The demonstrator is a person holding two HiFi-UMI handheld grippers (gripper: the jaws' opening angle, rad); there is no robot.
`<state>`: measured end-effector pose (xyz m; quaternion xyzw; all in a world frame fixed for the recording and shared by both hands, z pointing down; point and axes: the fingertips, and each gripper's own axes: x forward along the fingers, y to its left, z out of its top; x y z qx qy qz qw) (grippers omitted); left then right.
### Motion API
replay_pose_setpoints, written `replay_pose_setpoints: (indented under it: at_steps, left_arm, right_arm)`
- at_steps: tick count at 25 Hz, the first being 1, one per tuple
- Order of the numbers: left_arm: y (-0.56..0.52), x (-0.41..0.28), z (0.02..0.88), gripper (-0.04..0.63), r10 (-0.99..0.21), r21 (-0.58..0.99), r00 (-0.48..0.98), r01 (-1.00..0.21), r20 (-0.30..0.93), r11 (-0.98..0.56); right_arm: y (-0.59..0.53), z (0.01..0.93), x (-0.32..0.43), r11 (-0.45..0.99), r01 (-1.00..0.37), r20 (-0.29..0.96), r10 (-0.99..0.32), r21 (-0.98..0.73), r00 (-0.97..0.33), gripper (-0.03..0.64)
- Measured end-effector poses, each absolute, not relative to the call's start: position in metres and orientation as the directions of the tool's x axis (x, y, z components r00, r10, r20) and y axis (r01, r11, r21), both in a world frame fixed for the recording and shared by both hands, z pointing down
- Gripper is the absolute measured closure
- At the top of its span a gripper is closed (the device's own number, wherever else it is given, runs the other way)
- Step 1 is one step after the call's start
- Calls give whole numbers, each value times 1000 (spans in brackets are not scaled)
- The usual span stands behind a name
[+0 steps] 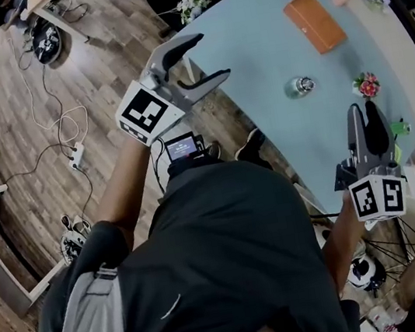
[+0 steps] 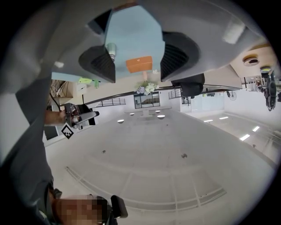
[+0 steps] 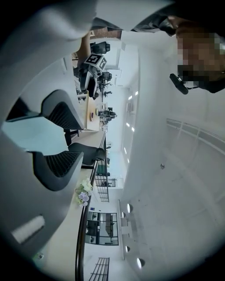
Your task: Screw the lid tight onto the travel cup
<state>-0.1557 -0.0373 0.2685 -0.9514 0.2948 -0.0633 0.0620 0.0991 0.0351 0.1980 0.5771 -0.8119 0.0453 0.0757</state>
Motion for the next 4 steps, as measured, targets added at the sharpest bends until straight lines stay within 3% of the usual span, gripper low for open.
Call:
replay_pose_setpoints:
  at_steps: [4]
  left_arm:
    - [-27,-167,272,222,-578,-125,811,-567,90,-815]
  right_arm:
    - [51,200,95,311,-950,184,-936,24,-301,463]
